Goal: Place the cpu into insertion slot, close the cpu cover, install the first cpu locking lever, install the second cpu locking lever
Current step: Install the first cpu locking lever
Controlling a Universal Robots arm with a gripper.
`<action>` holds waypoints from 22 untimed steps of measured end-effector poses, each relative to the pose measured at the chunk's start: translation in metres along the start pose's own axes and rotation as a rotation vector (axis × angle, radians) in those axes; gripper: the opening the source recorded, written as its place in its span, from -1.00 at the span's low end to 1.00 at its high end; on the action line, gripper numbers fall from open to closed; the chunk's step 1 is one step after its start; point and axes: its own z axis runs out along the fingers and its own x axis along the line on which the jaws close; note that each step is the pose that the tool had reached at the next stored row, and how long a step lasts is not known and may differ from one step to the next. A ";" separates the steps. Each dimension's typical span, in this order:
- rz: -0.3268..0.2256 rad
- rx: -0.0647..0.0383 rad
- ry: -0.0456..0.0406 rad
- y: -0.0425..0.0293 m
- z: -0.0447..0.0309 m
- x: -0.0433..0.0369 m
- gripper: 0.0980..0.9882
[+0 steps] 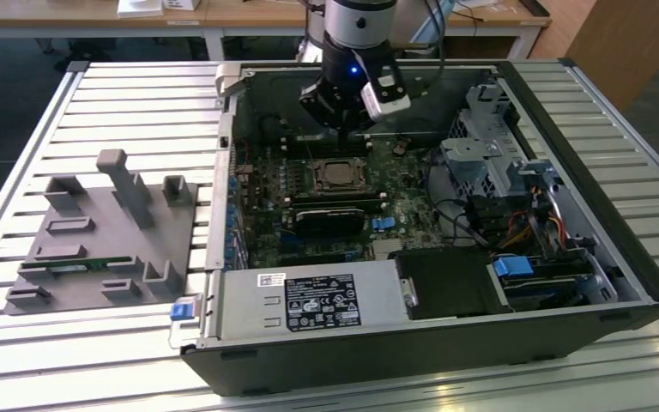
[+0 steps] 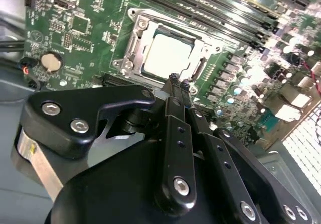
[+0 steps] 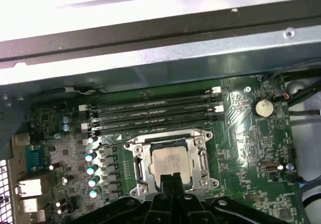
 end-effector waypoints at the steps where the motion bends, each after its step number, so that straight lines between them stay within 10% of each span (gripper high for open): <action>1: -0.008 -0.002 -0.0020 0.0000 0.0000 0.0000 -0.98; 8: -0.038 -0.009 -0.0298 -0.0006 0.0012 0.0025 -0.98; 22: -0.142 -0.019 -0.0227 -0.0033 0.0035 0.0193 -0.98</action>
